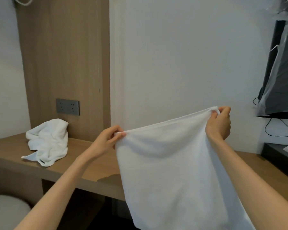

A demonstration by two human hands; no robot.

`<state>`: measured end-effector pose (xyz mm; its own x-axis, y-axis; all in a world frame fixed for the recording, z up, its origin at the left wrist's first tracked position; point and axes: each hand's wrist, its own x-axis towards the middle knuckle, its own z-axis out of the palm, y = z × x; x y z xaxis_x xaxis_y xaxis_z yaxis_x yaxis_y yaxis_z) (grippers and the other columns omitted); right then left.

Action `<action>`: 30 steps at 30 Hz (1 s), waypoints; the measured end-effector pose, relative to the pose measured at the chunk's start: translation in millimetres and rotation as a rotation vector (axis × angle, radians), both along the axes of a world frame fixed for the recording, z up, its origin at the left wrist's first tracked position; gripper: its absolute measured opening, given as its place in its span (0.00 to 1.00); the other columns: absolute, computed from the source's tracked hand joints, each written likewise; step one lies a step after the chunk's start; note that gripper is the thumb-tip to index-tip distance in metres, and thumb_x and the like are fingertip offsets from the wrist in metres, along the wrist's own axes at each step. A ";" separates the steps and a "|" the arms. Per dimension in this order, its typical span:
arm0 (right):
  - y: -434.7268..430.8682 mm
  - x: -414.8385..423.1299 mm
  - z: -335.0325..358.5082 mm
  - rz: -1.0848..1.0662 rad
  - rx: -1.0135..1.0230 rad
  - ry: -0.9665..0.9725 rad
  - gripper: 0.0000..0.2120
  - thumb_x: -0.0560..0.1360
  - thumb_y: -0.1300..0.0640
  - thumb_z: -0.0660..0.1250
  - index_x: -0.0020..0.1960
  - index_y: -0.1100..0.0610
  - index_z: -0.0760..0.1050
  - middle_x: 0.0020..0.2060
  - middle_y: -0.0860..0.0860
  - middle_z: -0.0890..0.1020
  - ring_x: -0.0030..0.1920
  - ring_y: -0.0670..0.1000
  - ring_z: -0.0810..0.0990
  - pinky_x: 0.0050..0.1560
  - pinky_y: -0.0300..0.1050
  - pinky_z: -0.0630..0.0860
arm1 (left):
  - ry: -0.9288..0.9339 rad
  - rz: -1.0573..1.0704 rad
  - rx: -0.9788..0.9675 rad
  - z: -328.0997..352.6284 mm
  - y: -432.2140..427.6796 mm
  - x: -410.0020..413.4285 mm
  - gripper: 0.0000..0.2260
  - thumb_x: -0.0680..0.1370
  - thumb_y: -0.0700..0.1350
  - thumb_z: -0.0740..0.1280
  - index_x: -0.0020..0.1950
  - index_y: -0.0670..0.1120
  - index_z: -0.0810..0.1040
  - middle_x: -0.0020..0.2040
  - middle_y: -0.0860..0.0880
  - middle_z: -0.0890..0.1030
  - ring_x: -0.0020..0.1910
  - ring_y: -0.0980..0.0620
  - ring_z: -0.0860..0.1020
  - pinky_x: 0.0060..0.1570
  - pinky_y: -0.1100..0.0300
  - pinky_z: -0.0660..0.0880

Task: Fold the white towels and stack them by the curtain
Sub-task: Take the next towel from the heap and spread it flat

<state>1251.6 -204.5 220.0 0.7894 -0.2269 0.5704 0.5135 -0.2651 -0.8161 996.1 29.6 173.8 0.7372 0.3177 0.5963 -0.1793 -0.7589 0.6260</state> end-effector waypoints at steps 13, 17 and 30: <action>-36.7 -55.5 30.4 0.434 0.276 -0.164 0.04 0.80 0.54 0.60 0.48 0.55 0.68 0.35 0.45 0.71 0.34 0.44 0.70 0.35 0.41 0.66 | -0.503 0.248 -0.547 57.7 -9.8 -17.0 0.14 0.81 0.57 0.56 0.43 0.52 0.73 0.33 0.61 0.79 0.29 0.67 0.76 0.29 0.69 0.73; -61.1 -72.0 45.9 0.640 0.444 -0.005 0.07 0.78 0.55 0.62 0.42 0.52 0.70 0.35 0.46 0.74 0.27 0.39 0.72 0.25 0.30 0.67 | -0.260 -0.106 -0.870 85.2 -3.2 -40.7 0.31 0.76 0.68 0.54 0.65 0.46 0.75 0.61 0.47 0.80 0.60 0.46 0.78 0.63 0.48 0.72; -27.4 1.1 -68.4 0.203 -0.430 0.094 0.08 0.81 0.51 0.56 0.51 0.56 0.67 0.47 0.60 0.78 0.45 0.60 0.76 0.41 0.48 0.65 | -0.060 0.522 0.012 -28.0 36.6 37.1 0.10 0.81 0.46 0.62 0.44 0.41 0.70 0.35 0.48 0.74 0.35 0.48 0.72 0.34 0.55 0.66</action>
<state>1252.7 -231.9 151.6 0.8461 0.1775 0.5026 0.5188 -0.4907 -0.7001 1033.2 66.2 145.9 0.4466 0.6267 0.6386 0.1894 -0.7638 0.6171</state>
